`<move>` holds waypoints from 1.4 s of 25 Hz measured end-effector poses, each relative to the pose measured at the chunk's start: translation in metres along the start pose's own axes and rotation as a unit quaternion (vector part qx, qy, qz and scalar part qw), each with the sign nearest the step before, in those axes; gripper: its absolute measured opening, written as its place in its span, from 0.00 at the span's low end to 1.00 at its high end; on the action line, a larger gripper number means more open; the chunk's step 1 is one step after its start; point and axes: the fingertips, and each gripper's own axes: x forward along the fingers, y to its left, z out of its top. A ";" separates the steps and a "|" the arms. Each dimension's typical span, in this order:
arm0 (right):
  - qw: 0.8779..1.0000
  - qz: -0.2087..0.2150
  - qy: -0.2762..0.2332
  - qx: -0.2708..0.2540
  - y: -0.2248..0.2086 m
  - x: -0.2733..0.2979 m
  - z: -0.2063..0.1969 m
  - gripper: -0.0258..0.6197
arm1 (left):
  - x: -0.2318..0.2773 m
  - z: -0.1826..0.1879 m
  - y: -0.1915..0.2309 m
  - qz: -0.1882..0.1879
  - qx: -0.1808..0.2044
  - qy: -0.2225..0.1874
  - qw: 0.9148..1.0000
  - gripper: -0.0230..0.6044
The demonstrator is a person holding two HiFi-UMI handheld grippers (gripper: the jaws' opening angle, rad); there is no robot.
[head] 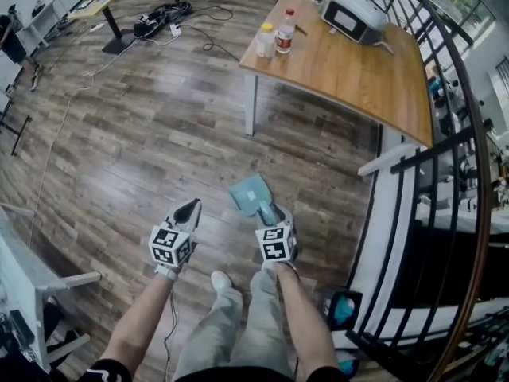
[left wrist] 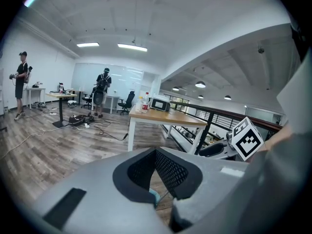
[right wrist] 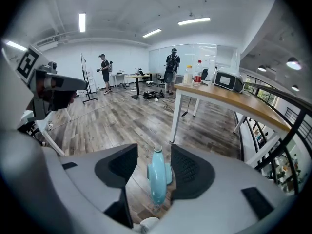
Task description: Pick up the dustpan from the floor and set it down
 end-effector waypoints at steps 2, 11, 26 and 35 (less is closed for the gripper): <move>1.000 -0.002 -0.008 -0.001 0.001 -0.019 0.013 0.36 | -0.011 0.012 0.000 0.002 -0.001 -0.001 1.000 0.03; 0.999 -0.016 -0.048 0.009 0.014 -0.101 0.076 0.18 | -0.069 0.069 0.003 0.008 0.001 -0.031 0.999 0.03; 0.990 -0.029 -0.140 -0.003 0.038 -0.225 0.184 0.04 | -0.155 0.172 -0.016 -0.005 0.031 -0.075 0.997 0.03; 0.982 -0.019 -0.188 0.001 0.046 -0.247 0.230 0.03 | -0.174 0.197 -0.014 0.004 0.031 -0.085 0.996 0.03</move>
